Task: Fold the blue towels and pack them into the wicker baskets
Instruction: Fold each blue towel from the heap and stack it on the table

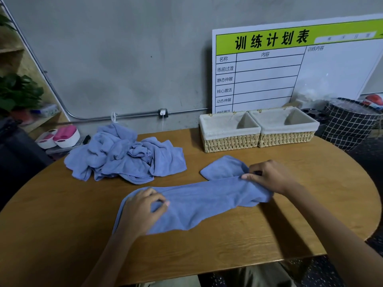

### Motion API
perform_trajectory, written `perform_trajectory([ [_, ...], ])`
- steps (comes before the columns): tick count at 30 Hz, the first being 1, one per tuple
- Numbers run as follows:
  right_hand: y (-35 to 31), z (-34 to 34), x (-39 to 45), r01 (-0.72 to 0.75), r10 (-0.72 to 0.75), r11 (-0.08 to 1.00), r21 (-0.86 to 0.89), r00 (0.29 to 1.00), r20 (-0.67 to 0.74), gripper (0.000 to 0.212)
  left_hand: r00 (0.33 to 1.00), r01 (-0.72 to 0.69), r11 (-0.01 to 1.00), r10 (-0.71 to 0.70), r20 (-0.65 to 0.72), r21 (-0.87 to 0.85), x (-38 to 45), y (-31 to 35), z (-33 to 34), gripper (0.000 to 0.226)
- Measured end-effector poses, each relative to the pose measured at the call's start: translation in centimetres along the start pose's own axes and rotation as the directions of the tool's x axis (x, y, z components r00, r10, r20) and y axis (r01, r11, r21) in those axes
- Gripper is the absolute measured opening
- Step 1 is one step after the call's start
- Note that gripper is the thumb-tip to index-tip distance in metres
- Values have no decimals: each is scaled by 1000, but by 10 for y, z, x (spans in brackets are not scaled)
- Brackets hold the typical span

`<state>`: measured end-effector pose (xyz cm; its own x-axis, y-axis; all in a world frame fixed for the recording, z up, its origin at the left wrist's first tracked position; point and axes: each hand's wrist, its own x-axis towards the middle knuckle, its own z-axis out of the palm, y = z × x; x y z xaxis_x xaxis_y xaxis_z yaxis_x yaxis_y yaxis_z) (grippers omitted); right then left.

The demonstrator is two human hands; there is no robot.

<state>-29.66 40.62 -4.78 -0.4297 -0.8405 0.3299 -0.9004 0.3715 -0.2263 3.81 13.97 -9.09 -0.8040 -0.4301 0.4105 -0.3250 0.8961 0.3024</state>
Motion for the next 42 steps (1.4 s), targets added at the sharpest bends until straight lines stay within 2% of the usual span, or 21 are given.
perform_trajectory([
  [2, -6, -5, 6, 14, -15, 1000, 21, 999, 30, 42, 998, 51, 998, -52, -42, -21, 20, -1, -5, 33],
  [4, -11, -6, 11, 43, -52, 995, 95, 994, 96, 23, 999, 38, 999, -38, -5, 2, 35, -5, 1, 40],
  [6, -10, -1, 11, 72, -98, 983, 168, 984, 151, 25, 998, 21, 999, -19, 62, -33, 41, -10, 13, 44],
  [10, 7, 6, 0, 64, -114, 964, 260, 976, 184, 24, 998, 43, 985, -48, -27, -167, 36, -20, 21, 28],
  [12, 17, 8, -8, 52, -107, 938, 343, 984, 143, 31, 997, 6, 975, -23, -78, -221, 28, -24, 16, 30],
  [14, 19, 8, -12, 40, -71, 898, 437, 996, 55, 38, 987, 14, 960, -58, -152, -278, 22, -28, 10, 31],
  [16, 10, 8, -11, 53, -46, 874, 483, 999, -27, 27, 973, 41, 949, -109, -203, -312, 20, -27, 3, 31],
  [18, -3, 13, -5, 64, -31, 874, 481, 997, -76, 18, 978, 54, 947, -115, -175, -316, 20, -26, 2, 34],
  [22, -16, 27, 6, 54, -16, 899, 435, 996, -90, 14, 995, 87, 963, -97, -28, -256, 21, -28, 14, 56],
  [24, -15, 31, 6, 42, 14, 893, 448, 993, -120, 16, 996, 75, 976, -85, -41, -203, 22, -31, 19, 52],
  [27, -13, 32, -1, 73, 21, 891, 448, 979, -203, 43, 992, 122, 981, -126, -18, -153, 24, -32, 16, 53],
  [28, -12, 32, -3, 88, 10, 897, 433, 976, -219, 45, 989, 145, 977, -146, 3, -160, 24, -32, 14, 51],
  [33, -10, 31, -6, 77, 55, 912, 403, 951, -305, 37, 986, 151, 960, -163, -32, -235, 21, -27, 6, 23],
  [37, -12, 31, -1, 122, 15, 928, 351, 932, -362, 44, 987, 154, 944, -160, 4, -290, 20, -27, 4, 16],
  [41, -17, 27, 9, 148, 20, 921, 361, 906, -423, 36, 986, 162, 922, -165, 21, -350, 23, -20, -5, 7],
  [42, -18, 25, 12, 160, 16, 916, 367, 902, -431, 35, 984, 168, 916, -176, 11, -364, 25, -18, -7, 13],
])
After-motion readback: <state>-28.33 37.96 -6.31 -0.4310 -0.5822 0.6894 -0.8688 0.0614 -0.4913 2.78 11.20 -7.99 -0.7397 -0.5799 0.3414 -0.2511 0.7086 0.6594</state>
